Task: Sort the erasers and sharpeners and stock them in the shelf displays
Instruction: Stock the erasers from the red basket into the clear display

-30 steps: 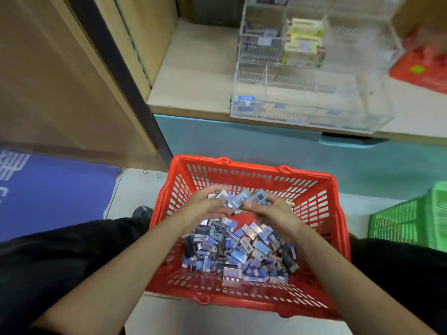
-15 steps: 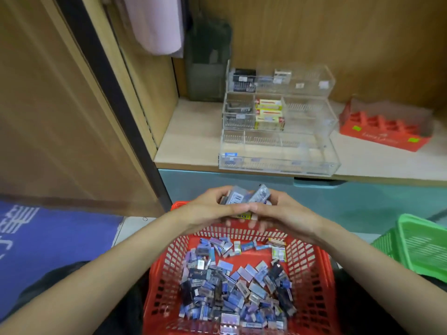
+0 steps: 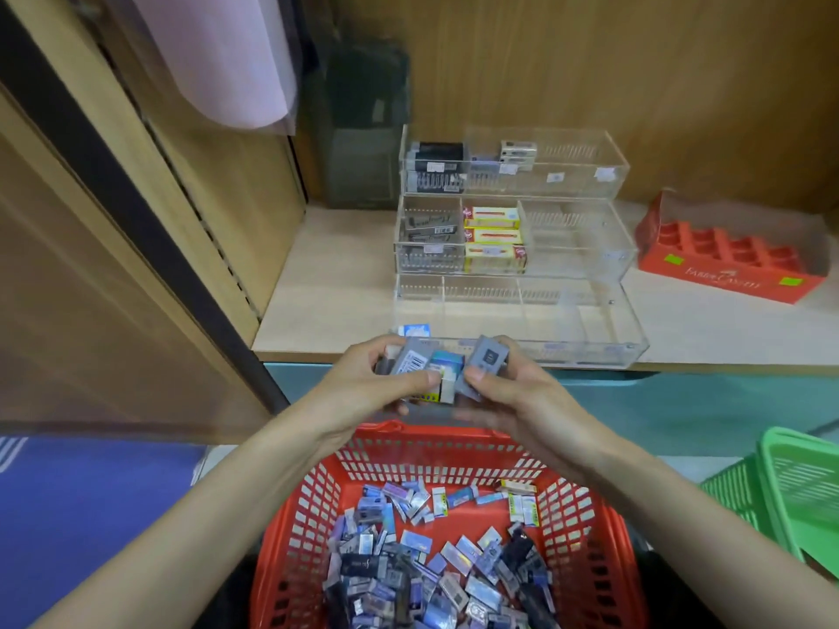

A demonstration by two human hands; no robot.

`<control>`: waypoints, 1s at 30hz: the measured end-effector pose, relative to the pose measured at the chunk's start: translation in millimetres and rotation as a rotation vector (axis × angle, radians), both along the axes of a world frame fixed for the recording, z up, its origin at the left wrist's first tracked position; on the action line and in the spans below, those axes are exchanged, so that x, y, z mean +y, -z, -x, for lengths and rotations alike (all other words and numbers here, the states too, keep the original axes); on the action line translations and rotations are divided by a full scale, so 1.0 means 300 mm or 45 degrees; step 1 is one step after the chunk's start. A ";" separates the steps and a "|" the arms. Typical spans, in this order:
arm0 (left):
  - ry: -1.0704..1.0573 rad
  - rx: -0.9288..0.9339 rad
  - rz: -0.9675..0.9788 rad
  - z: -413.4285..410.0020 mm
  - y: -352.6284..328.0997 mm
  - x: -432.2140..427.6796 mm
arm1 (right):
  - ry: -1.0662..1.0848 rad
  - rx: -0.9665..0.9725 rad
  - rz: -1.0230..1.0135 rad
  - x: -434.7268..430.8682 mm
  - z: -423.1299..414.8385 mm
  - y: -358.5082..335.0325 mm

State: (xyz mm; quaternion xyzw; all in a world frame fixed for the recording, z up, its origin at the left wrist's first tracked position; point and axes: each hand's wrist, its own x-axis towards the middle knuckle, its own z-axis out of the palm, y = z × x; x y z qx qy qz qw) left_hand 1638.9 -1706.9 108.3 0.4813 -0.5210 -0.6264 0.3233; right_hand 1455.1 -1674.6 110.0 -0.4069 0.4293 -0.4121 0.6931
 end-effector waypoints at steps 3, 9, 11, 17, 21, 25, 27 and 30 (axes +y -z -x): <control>-0.185 0.003 -0.061 0.003 0.010 -0.034 | 0.215 0.212 0.163 -0.030 0.033 -0.003; -0.310 0.089 -0.065 -0.011 -0.005 -0.075 | 0.406 0.107 0.142 -0.079 0.058 -0.029; -0.305 0.118 -0.063 -0.009 -0.014 -0.083 | 0.399 0.123 0.173 -0.086 0.046 -0.028; -0.294 0.209 -0.037 0.018 -0.048 -0.096 | 0.425 0.096 0.147 -0.106 0.026 -0.050; -0.313 0.282 -0.004 0.034 -0.071 -0.101 | 0.440 0.219 0.184 -0.115 0.022 -0.062; -0.381 0.287 0.025 0.028 -0.114 -0.146 | 0.515 0.268 0.293 -0.169 0.051 -0.113; -0.416 0.330 0.033 0.030 -0.147 -0.186 | 0.571 0.283 0.367 -0.228 0.076 -0.153; -0.433 0.365 0.063 0.044 -0.190 -0.251 | 0.646 0.276 0.445 -0.345 0.123 -0.235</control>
